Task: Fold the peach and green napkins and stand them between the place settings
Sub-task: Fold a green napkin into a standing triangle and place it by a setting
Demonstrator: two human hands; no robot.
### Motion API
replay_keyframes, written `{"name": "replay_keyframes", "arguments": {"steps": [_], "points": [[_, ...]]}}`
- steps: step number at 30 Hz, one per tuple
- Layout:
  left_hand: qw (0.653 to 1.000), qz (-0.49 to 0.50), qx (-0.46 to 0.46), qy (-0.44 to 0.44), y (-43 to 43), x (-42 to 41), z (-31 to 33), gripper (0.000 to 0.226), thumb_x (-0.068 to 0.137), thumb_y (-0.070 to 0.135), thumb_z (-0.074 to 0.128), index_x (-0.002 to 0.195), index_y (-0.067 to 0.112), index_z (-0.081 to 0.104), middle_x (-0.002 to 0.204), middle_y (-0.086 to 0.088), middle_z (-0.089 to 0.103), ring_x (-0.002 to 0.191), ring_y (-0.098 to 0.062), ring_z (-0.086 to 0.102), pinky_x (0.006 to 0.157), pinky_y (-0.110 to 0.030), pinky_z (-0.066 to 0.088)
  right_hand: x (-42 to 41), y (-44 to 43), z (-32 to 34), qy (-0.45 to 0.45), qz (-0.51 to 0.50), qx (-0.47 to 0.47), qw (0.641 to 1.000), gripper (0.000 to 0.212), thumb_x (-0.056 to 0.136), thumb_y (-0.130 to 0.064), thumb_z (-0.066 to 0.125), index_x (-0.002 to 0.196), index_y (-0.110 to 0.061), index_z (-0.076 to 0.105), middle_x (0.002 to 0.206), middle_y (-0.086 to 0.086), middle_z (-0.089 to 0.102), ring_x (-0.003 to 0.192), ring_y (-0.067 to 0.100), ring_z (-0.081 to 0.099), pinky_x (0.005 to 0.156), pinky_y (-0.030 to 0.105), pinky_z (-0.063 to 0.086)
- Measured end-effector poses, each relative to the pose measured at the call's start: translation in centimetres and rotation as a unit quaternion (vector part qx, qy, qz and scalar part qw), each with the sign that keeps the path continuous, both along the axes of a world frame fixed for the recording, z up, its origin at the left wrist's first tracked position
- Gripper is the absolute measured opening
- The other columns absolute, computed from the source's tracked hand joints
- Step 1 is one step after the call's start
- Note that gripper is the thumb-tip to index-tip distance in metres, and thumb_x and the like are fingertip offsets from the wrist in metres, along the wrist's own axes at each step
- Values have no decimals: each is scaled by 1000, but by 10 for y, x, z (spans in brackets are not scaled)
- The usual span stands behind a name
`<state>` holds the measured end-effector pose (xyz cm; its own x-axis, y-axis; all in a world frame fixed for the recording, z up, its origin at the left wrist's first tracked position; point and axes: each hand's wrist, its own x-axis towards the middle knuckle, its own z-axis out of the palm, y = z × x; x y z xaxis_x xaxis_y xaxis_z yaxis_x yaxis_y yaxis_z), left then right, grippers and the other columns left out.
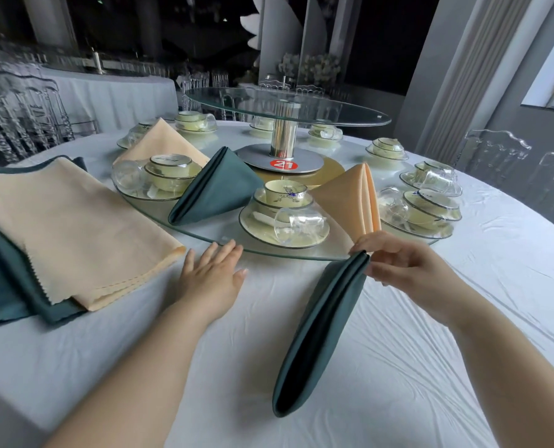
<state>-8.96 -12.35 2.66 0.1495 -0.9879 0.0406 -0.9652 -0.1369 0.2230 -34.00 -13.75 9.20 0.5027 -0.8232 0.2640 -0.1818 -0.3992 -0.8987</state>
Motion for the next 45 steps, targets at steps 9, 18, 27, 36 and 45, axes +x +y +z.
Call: {"name": "replay_keyframes", "arguments": {"steps": [9, 18, 27, 36, 45], "points": [[980, 69, -175, 69, 0, 18, -3, 43, 98, 29, 29, 138, 17, 40, 144, -2, 38, 132, -20, 33, 112, -34, 9, 11, 6, 1, 64, -10, 13, 998, 28, 66, -19, 58, 75, -44, 68, 90, 14, 66, 68, 14, 49, 64, 18, 38], [971, -173, -153, 65, 2, -18, -8, 68, 82, 43, 7, 141, 21, 33, 151, 4, 24, 139, -8, 21, 107, -18, -2, 28, 29, 2, 88, -57, 2, 995, 34, 55, -51, 54, 86, -38, 62, 69, 7, 51, 59, 8, 45, 66, 24, 39], [995, -70, -53, 51, 4, 11, -6, 50, 100, 33, 26, 147, 28, 9, 155, 13, 2, 141, -6, 4, 112, -26, 0, 70, 51, 1, 271, -281, -169, 905, 30, 79, -44, 60, 103, -26, 52, 95, -18, 44, 94, 7, 50, 69, 24, 32], [998, 39, -36, 17, -1, 21, -6, 51, 100, 28, 25, 147, 24, 7, 156, 8, 0, 142, -12, 4, 113, -32, -2, 60, 46, -11, 165, -288, -188, 924, 27, 76, -5, 58, 102, -13, 57, 98, -9, 52, 83, 5, 44, 65, 14, 30], [965, 66, -253, 27, 1, 17, -8, 39, 92, 13, 37, 129, 9, 50, 135, -9, 48, 129, -24, 40, 103, -31, 6, 27, 42, -8, 127, -271, -178, 937, 39, 74, 6, 53, 96, -26, 48, 90, -22, 50, 70, -16, 45, 65, 0, 32]]}}
